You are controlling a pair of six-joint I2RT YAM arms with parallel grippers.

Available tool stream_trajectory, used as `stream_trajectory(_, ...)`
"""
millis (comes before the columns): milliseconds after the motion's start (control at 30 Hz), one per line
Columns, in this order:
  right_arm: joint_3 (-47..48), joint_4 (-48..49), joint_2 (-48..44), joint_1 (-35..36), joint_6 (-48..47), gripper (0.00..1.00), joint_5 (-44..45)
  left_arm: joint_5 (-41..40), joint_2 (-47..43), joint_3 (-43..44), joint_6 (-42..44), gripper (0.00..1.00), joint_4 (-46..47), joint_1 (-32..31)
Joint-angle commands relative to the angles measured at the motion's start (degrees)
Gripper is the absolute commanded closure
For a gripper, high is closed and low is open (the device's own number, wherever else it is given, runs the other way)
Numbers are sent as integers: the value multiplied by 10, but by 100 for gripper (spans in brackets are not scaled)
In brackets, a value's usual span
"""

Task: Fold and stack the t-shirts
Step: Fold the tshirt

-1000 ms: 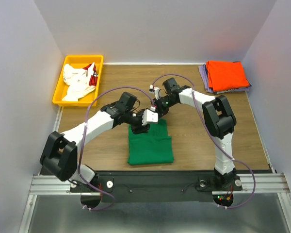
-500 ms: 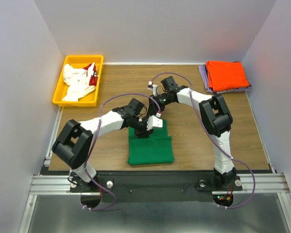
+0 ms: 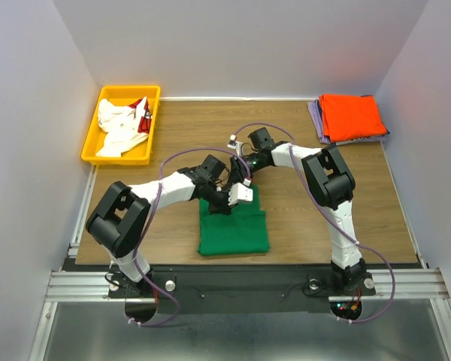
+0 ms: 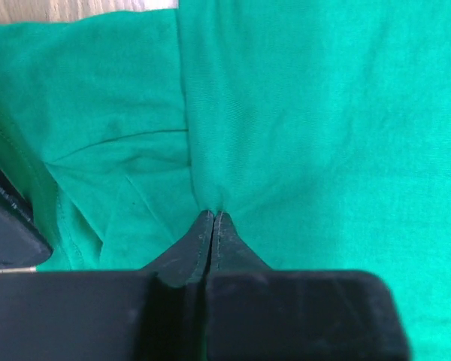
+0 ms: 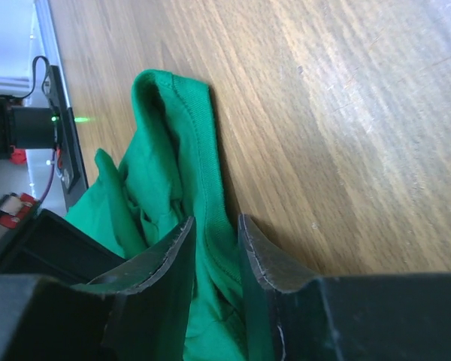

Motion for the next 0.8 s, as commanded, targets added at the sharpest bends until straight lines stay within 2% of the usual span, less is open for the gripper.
stream_trajectory(0, -33, -4, 18, 6, -15, 66, 29, 17, -64, 9, 9, 100, -36, -2)
stream_trajectory(133, -46, -2, 21, 6, -17, 68, 23, 4, -115, 10, 7, 100, -50, -2)
stream_trajectory(300, -57, 1, 22, 6, -17, 68, 15, -33, -133, 26, 17, 100, -46, 0)
stream_trajectory(767, -57, 1, 23, 6, -14, 68, 4, -65, -5, 82, 67, 100, 31, 53)
